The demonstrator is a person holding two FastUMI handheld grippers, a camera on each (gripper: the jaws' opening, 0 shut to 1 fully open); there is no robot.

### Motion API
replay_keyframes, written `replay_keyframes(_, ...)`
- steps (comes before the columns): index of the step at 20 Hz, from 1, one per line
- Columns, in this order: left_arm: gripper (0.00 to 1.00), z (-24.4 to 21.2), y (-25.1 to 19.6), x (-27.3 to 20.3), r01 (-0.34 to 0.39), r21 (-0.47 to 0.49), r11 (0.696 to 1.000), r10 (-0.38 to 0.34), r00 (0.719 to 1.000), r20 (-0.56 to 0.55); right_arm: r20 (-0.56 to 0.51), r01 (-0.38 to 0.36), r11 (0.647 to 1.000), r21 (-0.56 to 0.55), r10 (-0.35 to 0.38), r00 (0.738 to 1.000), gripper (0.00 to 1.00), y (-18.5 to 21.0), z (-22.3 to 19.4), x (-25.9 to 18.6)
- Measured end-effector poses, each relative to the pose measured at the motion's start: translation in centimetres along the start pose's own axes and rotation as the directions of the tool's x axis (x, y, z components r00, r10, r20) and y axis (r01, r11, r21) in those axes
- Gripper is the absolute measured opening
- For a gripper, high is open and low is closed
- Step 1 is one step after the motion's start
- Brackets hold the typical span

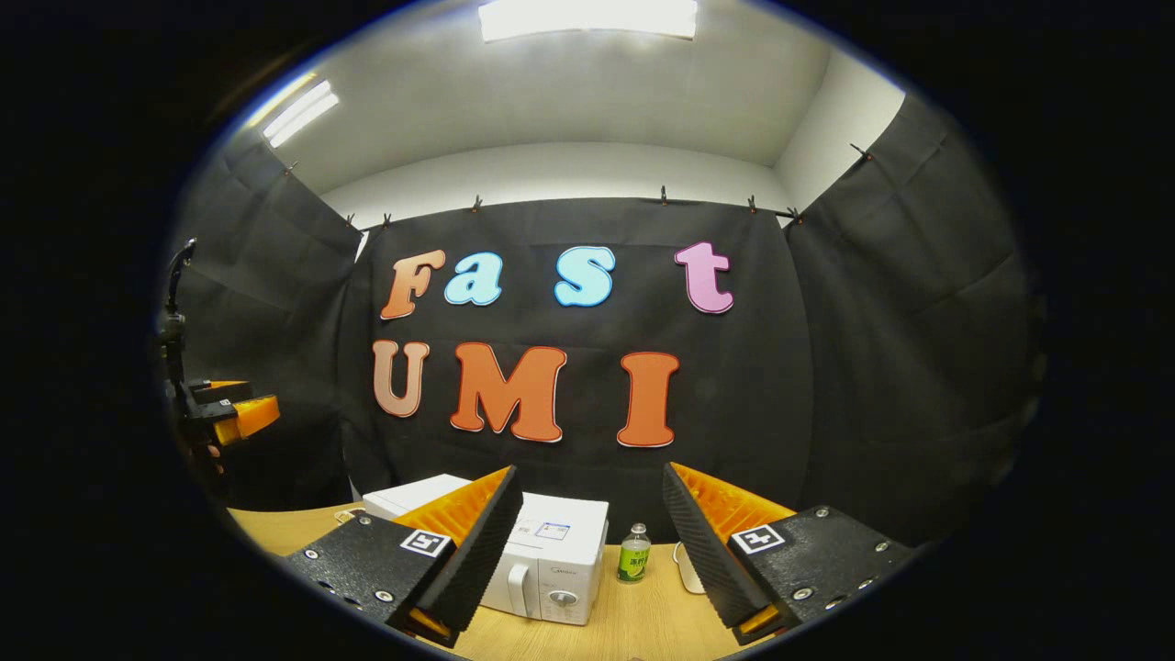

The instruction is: Open the microwave oven with the left hand, put the food in, and close the microwave oven.

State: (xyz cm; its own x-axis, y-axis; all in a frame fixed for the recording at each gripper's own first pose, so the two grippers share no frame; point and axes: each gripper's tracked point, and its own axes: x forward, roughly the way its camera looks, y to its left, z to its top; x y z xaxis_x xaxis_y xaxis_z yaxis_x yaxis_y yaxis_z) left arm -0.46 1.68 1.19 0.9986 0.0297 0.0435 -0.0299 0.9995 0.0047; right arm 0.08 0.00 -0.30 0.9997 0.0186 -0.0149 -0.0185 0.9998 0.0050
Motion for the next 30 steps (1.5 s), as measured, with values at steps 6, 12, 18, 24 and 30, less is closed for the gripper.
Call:
replay_keyframes(6, 0.97, 0.0, -0.4, -0.2, 0.004, 0.001, 1.0, -0.004, 1.0, 0.002, -0.007, -0.007, 1.0, -0.011, 0.007, 1.0, 0.95, 0.0, 0.0, -0.1)
replay_keyframes(12, 0.97, 0.5, -1.8, -0.6, 0.026, 0.003, 1.0, -0.026, 1.0, 0.016, 0.002, -0.002, 1.0, 0.004, 0.002, 1.0, 0.95, -0.6, 0.2, -0.3)
replay_keyframes(18, 0.98, 0.3, -3.1, -1.2, 0.043, 0.013, 0.999, -0.044, 0.999, 0.031, -0.006, -0.005, 1.0, 0.024, 0.005, 1.0, 0.95, -1.1, -0.7, -0.9)
replay_keyframes(24, 0.99, -1.2, -4.7, -2.0, 0.069, 0.004, 0.998, -0.069, 0.997, 0.019, -0.015, 0.0, 1.0, 0.022, 0.001, 1.0, 0.95, -1.9, -1.7, -2.0)
replay_keyframes(30, 0.99, -3.5, -7.0, -2.4, 0.108, -0.045, 0.993, -0.107, 0.994, 0.01, -0.03, -0.008, 0.999, 0.045, 0.01, 0.999, 0.95, -2.4, -3.6, -3.2)
